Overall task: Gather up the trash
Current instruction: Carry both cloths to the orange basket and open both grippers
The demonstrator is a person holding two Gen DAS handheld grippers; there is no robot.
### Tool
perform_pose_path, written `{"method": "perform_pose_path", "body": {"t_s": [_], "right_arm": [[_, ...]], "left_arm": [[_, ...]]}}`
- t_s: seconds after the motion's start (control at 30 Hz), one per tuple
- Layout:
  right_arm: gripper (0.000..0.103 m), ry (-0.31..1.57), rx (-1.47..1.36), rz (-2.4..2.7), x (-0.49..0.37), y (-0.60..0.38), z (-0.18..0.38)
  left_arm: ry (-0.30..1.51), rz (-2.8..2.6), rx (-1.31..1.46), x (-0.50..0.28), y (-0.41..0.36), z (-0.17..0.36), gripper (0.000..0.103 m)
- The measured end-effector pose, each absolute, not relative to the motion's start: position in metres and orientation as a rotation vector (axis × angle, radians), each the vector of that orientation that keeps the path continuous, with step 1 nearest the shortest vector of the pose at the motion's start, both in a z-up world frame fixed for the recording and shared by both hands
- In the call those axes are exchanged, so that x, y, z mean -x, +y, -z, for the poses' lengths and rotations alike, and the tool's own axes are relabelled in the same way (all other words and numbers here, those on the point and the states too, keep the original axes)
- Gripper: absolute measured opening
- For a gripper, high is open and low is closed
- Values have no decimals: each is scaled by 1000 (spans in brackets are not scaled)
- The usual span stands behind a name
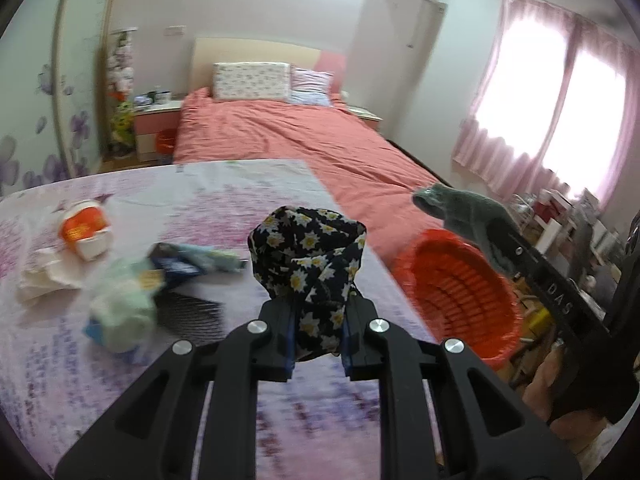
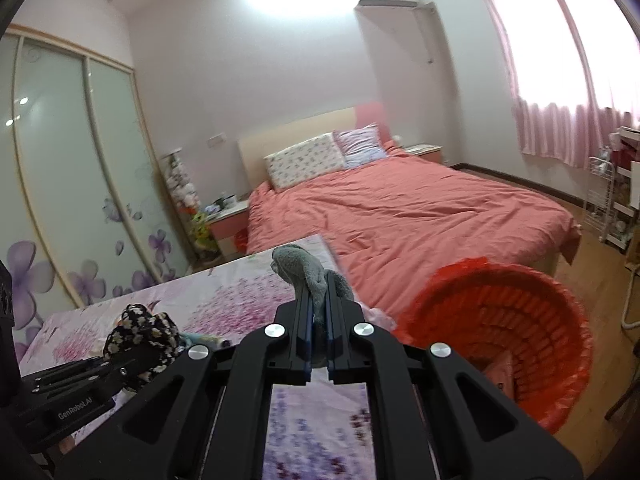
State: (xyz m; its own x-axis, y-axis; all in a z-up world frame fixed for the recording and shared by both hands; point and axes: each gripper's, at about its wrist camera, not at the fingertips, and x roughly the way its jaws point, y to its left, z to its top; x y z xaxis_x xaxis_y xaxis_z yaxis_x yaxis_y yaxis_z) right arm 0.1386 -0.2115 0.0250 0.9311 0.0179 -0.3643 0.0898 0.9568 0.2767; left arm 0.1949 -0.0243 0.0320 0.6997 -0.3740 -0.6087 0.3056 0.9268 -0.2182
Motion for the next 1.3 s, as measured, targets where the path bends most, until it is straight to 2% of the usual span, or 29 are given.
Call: {"method": "perform_pose_path", "body": {"t_s": [0.5,1.0,1.2,1.23,1.27,1.3], "right_arm": [[5,334,-343,193,-119,-284,-7],[5,346,-446,279,-127,-349,20],[6,384,-483,273,-136,-367,31],[8,394,-490,268,-137,-370,34],[13,412,-505,261,-139,-373,38],[23,424,-515,260,-140,-374,40]], "left_arm": [[729,594,52,-208,-132,-19,18],[799,746,-26,-234,-236,17,19],[841,740,-54,-251,-258,40,26],[850,733,-60,-254,-260,44,33],[858,727,-65,-256,-261,49,39],[864,719,-69,-258,-263,52,41]]}}
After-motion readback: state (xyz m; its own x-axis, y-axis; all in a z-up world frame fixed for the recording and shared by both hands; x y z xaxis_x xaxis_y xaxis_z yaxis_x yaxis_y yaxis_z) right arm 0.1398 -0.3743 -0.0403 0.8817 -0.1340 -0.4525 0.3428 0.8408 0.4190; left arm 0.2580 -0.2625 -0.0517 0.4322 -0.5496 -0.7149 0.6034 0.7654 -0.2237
